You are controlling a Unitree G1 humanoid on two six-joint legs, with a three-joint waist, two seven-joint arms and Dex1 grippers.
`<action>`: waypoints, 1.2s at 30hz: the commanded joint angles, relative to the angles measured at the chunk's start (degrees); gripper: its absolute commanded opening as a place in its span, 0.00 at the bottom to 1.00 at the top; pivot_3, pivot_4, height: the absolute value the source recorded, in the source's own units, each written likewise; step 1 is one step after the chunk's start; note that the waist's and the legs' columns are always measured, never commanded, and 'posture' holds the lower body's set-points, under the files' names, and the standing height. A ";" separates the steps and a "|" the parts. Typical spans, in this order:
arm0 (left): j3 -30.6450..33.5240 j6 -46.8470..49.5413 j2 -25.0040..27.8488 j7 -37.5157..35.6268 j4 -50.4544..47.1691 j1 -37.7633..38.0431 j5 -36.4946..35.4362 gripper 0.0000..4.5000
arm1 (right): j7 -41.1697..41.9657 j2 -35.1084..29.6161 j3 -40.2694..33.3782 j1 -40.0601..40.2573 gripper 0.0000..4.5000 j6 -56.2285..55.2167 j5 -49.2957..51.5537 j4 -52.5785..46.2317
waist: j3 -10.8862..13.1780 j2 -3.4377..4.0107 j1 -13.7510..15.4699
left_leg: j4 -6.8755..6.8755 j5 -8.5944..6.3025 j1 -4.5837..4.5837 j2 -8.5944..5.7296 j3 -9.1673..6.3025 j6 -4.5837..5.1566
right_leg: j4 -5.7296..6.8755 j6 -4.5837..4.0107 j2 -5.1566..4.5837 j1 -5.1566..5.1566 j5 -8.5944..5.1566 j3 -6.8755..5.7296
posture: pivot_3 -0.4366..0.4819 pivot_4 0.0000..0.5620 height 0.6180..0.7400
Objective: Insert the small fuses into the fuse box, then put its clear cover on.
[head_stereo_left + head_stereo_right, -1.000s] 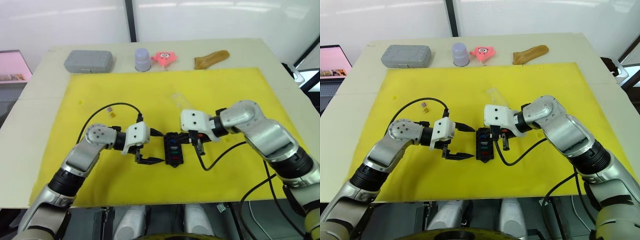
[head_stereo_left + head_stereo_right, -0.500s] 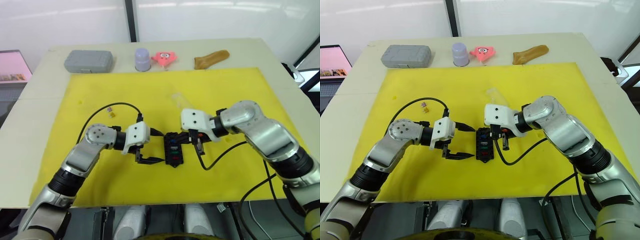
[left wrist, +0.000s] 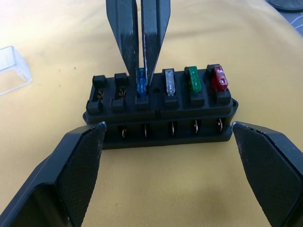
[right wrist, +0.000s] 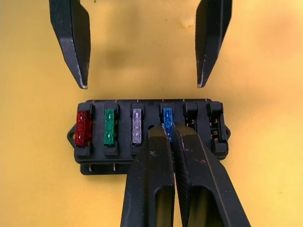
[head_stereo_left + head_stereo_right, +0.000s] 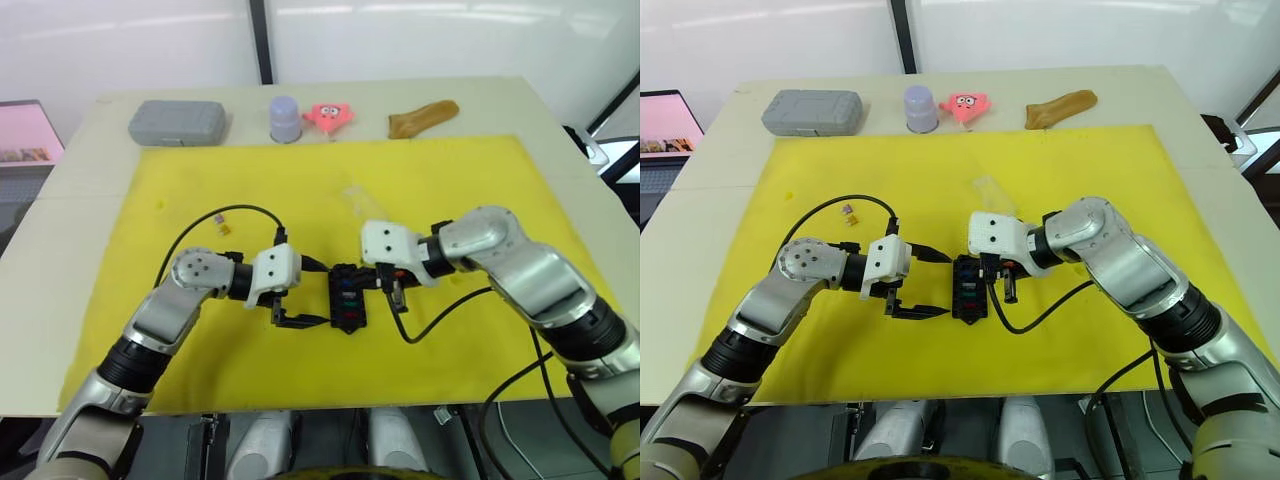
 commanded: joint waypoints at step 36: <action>1.16 0.45 0.43 -1.13 -0.64 -2.49 -0.55 1.00 | -6.67 7.46 -12.69 18.27 0.01 -12.98 6.27 3.62 | -0.01 -0.01 -0.03 | 0.01 0.00 0.00 0.00 -0.02 0.00 | 0.04 0.00 0.01 0.00 0.00 -0.01 | 0.48 0.27 1.00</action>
